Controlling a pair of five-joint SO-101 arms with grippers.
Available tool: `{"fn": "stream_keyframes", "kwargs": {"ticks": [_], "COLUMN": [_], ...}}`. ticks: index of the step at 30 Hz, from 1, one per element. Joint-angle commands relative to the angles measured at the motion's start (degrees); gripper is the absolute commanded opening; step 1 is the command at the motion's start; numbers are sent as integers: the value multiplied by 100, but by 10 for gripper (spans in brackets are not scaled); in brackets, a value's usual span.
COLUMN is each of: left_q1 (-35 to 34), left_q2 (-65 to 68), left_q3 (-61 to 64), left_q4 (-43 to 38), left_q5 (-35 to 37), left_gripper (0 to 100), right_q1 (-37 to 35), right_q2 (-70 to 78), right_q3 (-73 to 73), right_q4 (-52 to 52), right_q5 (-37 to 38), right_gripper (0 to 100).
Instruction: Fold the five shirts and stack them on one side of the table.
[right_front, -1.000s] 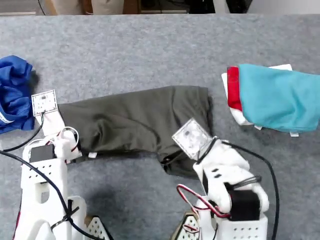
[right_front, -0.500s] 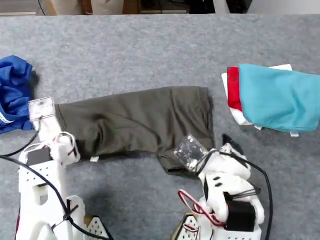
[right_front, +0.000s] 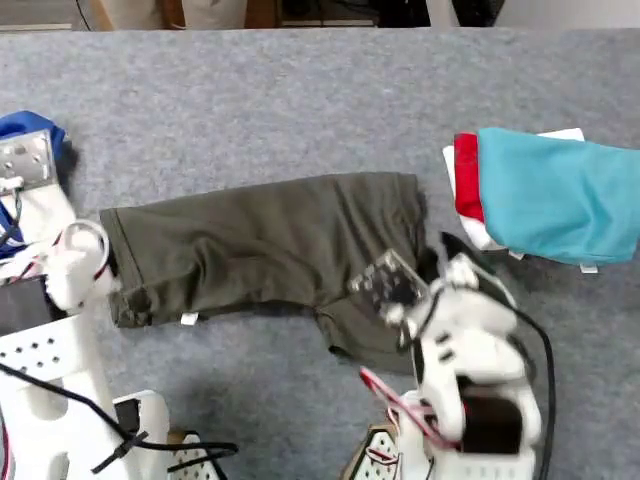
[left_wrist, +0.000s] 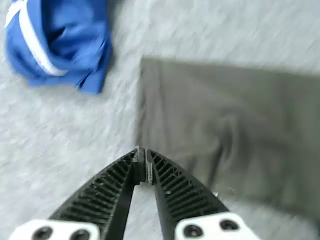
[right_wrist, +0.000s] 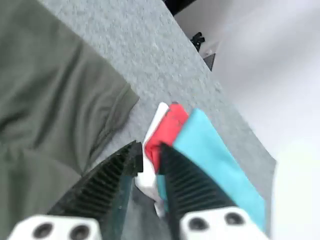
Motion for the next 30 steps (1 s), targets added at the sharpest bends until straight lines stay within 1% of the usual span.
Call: {"fn": "stream_keyframes", "kwargs": {"ticks": [1,4,9,12,16,19,22,26,30], "left_q1": [396,527,431,264,-44,-176,-167,-176,-185], "left_q2": [593,1587,3134,3749,4321,4585,4743,5015,5209], "left_q3": [413,800,818,818,809,791,545,237,18], "left_q4": [-1398,-2286,-3288,-3868,-4404,-4651,-4651,-4659,-4651], "left_q5": [756,765,800,765,756,712,369,141,-44], "left_gripper": [19,19,19,19,19,19,19,19,19], "right_q1": [-356,-453,-453,-435,-312,-92,163,312,268], "right_q2": [1745,3257,5859,7398,9279,10396,11178,11793,12022], "right_q3": [-593,-1376,-2879,-3846,-5209,-6211,-7143,-8365,-9235], "right_q4": [-835,-905,-914,-949,-1064,-1011,-730,123,941], "right_q5": [-615,-949,-1477,-1635,-1688,-1688,-1688,-1688,-1679], "right_gripper": [16,16,16,16,16,16,16,16,16]}}
